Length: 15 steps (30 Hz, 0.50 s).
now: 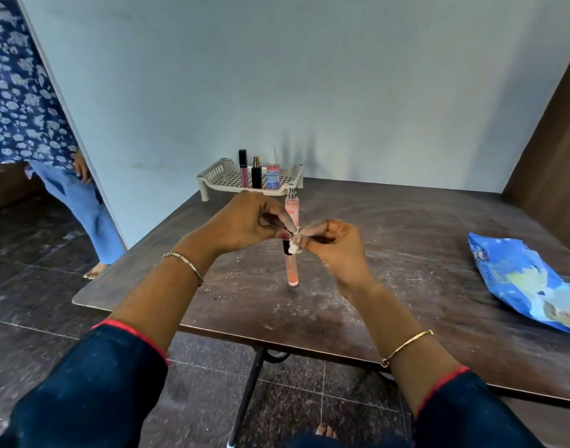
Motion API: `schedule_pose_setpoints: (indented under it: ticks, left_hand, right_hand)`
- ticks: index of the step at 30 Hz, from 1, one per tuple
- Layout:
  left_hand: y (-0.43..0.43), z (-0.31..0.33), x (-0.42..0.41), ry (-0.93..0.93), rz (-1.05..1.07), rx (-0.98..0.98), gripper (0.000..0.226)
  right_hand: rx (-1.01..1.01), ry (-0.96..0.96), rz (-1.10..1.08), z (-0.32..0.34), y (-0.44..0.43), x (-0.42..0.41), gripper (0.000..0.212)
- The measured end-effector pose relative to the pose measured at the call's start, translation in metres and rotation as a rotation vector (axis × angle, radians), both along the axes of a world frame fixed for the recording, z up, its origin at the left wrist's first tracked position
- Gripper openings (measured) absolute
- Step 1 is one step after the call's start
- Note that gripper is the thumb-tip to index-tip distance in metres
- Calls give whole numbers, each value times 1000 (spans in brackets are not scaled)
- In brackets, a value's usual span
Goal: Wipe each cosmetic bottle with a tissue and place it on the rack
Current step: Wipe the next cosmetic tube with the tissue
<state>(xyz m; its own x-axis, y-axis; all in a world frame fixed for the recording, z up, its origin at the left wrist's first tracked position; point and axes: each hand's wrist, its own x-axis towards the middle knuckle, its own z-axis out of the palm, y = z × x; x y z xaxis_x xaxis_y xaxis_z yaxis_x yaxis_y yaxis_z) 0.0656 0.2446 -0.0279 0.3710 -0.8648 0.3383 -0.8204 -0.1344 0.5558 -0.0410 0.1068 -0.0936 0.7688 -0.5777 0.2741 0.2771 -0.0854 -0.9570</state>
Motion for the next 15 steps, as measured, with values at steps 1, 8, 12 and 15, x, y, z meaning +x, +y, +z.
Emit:
schedule_pose_setpoints:
  ticks: [1, 8, 12, 15]
  left_hand:
    - [0, -1, -1, 7, -2, -5, 18]
    - [-2, -3, 0, 42, 9, 3, 18]
    - [-1, -3, 3, 61, 11, 19, 18]
    - [-3, -2, 1, 81, -4, 29, 19]
  right_hand:
    - [0, -13, -1, 1, 0, 0, 18]
    - [-113, 49, 101, -9, -6, -4, 20]
    - [-240, 196, 133, -16, -13, -5, 19]
    - [-487, 373, 135, -32, -19, -7, 15]
